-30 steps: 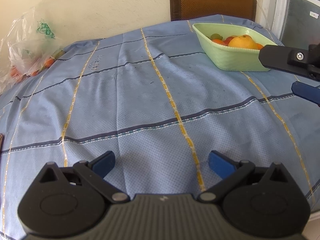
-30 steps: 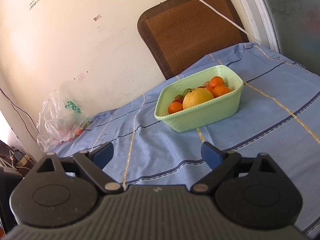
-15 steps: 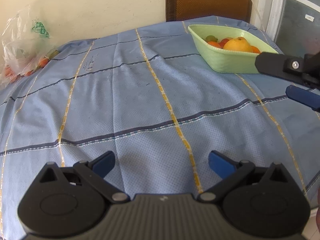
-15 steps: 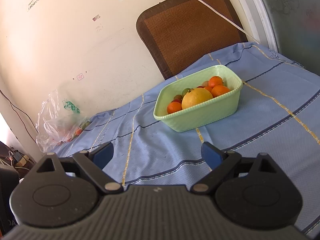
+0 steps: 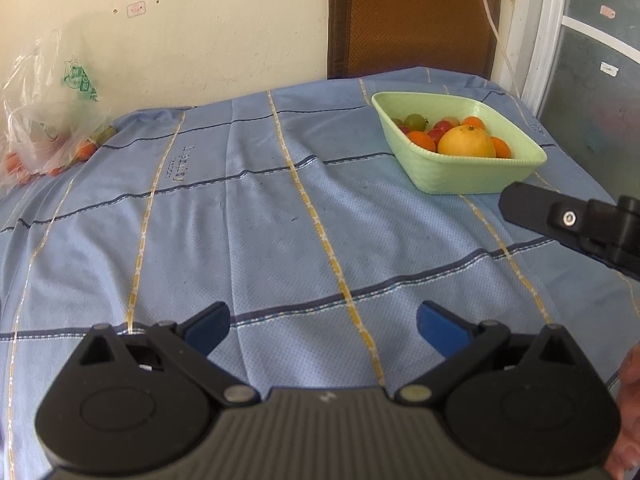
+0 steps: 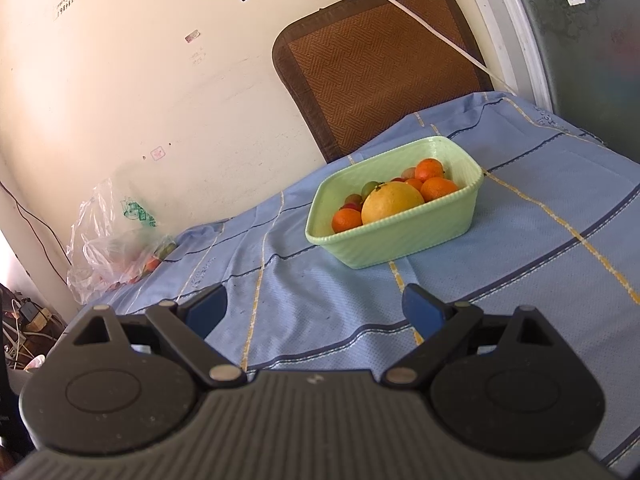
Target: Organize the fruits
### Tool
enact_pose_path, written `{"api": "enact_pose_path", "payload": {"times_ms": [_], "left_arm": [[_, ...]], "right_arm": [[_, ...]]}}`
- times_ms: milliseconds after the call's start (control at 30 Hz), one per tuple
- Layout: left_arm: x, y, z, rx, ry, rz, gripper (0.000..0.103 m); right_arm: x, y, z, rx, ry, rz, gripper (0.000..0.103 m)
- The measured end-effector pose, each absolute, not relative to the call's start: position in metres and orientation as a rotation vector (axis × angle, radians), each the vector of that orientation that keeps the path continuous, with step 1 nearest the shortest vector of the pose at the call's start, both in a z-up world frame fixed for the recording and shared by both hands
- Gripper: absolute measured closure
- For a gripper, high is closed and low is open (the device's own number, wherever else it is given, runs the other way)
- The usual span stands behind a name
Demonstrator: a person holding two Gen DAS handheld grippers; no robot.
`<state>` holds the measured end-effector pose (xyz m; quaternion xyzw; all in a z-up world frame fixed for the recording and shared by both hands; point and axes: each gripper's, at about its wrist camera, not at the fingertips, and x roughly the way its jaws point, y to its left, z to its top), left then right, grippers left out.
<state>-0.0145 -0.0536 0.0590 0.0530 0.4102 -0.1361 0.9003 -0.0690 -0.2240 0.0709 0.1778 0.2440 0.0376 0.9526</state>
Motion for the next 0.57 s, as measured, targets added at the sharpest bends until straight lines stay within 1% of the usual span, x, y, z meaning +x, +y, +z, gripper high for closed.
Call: {"api": "enact_pose_path", "payload": {"times_ms": [567], "left_arm": [[-0.0089,-0.0509,0.0565,0.095,0.856,-0.287,0.0]], "right_arm": [[-0.0697,-0.2183,0.0712,0.324,0.485,0.076,0.007]]}}
